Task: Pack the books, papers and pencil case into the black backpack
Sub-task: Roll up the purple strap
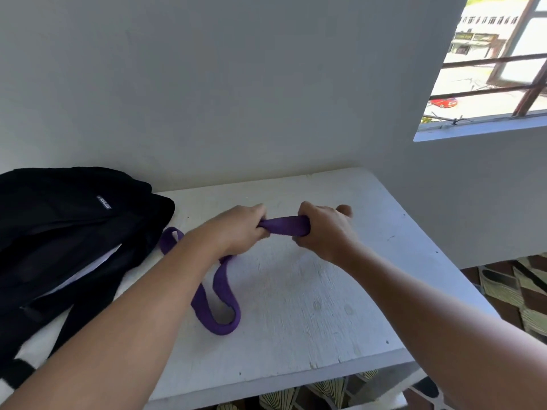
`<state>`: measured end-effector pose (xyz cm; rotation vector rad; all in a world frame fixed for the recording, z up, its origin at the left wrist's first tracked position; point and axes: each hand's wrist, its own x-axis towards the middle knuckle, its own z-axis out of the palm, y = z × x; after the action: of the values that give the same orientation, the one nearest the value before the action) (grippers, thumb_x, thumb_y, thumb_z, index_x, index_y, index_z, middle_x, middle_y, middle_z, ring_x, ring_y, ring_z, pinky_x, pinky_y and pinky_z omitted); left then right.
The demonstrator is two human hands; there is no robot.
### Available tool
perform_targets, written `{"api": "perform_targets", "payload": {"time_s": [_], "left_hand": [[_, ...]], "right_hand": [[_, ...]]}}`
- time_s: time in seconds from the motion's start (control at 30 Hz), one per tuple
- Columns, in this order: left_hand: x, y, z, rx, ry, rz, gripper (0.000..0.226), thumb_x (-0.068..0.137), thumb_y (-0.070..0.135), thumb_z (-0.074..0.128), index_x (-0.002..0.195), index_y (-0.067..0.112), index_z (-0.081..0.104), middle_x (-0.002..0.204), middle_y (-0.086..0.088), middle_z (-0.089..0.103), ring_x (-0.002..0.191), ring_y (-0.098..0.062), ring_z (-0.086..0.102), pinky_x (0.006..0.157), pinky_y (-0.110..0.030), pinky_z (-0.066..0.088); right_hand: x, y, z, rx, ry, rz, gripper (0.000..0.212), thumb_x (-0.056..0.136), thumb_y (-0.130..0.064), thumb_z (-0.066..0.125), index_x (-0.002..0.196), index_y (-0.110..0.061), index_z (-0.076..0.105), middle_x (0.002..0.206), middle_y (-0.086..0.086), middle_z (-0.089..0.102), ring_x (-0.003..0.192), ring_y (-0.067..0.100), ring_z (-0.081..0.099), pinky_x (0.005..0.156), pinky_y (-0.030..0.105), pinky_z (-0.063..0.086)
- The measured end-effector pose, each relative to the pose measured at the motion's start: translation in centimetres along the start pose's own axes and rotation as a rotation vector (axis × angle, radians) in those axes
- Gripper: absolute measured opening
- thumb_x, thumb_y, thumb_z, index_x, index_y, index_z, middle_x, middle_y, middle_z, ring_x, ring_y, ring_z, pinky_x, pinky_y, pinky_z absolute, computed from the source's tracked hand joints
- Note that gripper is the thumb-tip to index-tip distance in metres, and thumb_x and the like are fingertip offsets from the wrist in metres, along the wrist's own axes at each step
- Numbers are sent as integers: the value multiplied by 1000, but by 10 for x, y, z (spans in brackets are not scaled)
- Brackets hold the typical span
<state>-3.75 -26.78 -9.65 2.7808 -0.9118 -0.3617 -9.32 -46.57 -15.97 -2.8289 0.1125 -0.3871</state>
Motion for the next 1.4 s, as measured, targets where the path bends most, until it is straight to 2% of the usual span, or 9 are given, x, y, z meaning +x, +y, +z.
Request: {"api": "perform_targets", "payload": {"time_s": [0.17,0.33,0.47,0.6,0.73,0.87,1.17,1.3,1.4], "left_hand": [[-8,-5,-23,53,-446,-98,54,72,66,81,101,24,64,101,2,72,92,-20,70,79,-39,56],[6,10,-19,-633,-280,-38,69,75,58,84,130,27,56,122,2,69,112,-12,68,104,-41,53],[15,23,24,-868,-328,-28,23,97,17,69,116,5,62,94,-13,74,75,-21,70,74,-38,59],[24,17,44,-1039,19,-108,14,104,10,55,114,7,63,81,-6,63,61,-15,57,61,-28,48],[24,19,53,-1183,161,-126,5,104,13,58,106,13,61,82,-5,61,62,-14,58,63,-25,50],[17,30,58,-1127,85,-33,7,103,27,61,103,23,67,77,1,60,65,-10,56,66,-25,49],[19,38,61,-1190,114,-67,14,107,28,52,112,23,63,87,-1,58,72,-11,53,73,-27,49],[14,29,60,-1400,-144,-31,36,95,31,57,124,11,64,106,-8,63,93,-23,61,91,-43,51],[17,14,53,-1759,-293,-134,61,87,56,58,116,3,66,106,-20,61,102,-39,59,102,-63,48]], "right_hand": [[-3,10,14,-63,159,-120,12,85,-23,72,86,-27,61,80,-9,58,85,20,56,100,42,26],[-2,2,21,71,287,-233,14,82,-22,70,89,-23,59,82,-6,56,84,25,56,92,38,29],[-3,1,19,154,314,-181,44,72,-25,77,111,-23,57,105,0,57,99,30,53,95,39,33],[-7,9,21,383,140,290,94,78,-32,88,153,-29,32,146,7,32,131,24,31,116,42,30],[-4,5,12,1260,-158,612,39,103,-44,59,135,-21,59,133,10,67,113,21,67,101,40,51],[3,1,14,1593,-278,574,59,101,-65,47,123,-16,70,103,1,77,100,19,71,100,40,50],[0,-3,12,1741,-282,378,34,97,-43,68,119,-17,71,109,4,71,100,17,66,96,37,51],[-5,-5,13,1695,-203,380,15,96,-8,71,110,-9,66,93,10,67,77,20,62,71,36,53],[-10,-1,8,1794,-225,325,16,95,-9,72,107,-12,61,97,8,70,83,20,66,76,38,53]]}}
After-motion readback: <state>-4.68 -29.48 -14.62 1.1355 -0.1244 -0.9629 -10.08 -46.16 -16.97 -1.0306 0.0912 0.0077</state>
